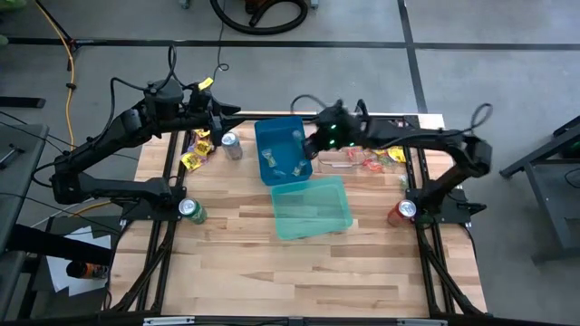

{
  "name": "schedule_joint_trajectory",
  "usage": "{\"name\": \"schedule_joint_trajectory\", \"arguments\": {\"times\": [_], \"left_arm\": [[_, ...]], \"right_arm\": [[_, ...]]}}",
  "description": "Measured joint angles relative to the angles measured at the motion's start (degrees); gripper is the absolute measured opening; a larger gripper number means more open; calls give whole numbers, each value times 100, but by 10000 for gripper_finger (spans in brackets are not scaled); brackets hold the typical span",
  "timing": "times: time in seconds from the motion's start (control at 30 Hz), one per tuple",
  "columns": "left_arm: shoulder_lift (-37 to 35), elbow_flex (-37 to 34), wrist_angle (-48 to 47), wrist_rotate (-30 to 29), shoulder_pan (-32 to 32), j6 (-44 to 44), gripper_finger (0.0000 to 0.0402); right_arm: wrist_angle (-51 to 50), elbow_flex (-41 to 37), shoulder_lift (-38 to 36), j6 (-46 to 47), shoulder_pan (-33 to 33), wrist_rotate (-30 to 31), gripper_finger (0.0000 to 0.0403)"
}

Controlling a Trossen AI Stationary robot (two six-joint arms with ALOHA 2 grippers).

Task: Sort candy
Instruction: Put the blue candy into the blue bin, then put the orange candy into the blue bin

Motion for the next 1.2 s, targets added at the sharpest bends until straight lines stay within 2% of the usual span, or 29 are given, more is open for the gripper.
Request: {"name": "schedule_joint_trajectory", "arguments": {"times": [0.2, 0.47, 0.57, 0.7, 0.83, 0.93, 1.07, 1.2], "left_arm": [[0, -2, 2, -4, 0, 0, 202], [2, -2, 0, -4, -2, -2, 202], [2, -2, 0, -7, -2, 0, 202], [2, -2, -1, -7, -1, 0, 202], [2, -2, 0, -7, -2, 0, 202], [2, -2, -2, -7, 0, 0, 202], [2, -2, -2, -8, 0, 0, 202], [2, -2, -7, -7, -2, 2, 202]], "right_arm": [[-121, 233, 805, -193, 149, -66, 0], [-278, 884, 1533, -1082, 163, -444, 5], [-570, 1071, 1636, -1379, 135, -477, 31], [-855, 1258, 1629, -1900, 136, -427, 98], [-1605, 1671, 1629, -2478, 140, -416, 169], [-3044, 2243, 1629, -3150, 57, -424, 207], [-4600, 2744, 1586, -3936, -300, -380, 230], [-5183, 2585, 1315, -4301, -899, -396, 231]]}}
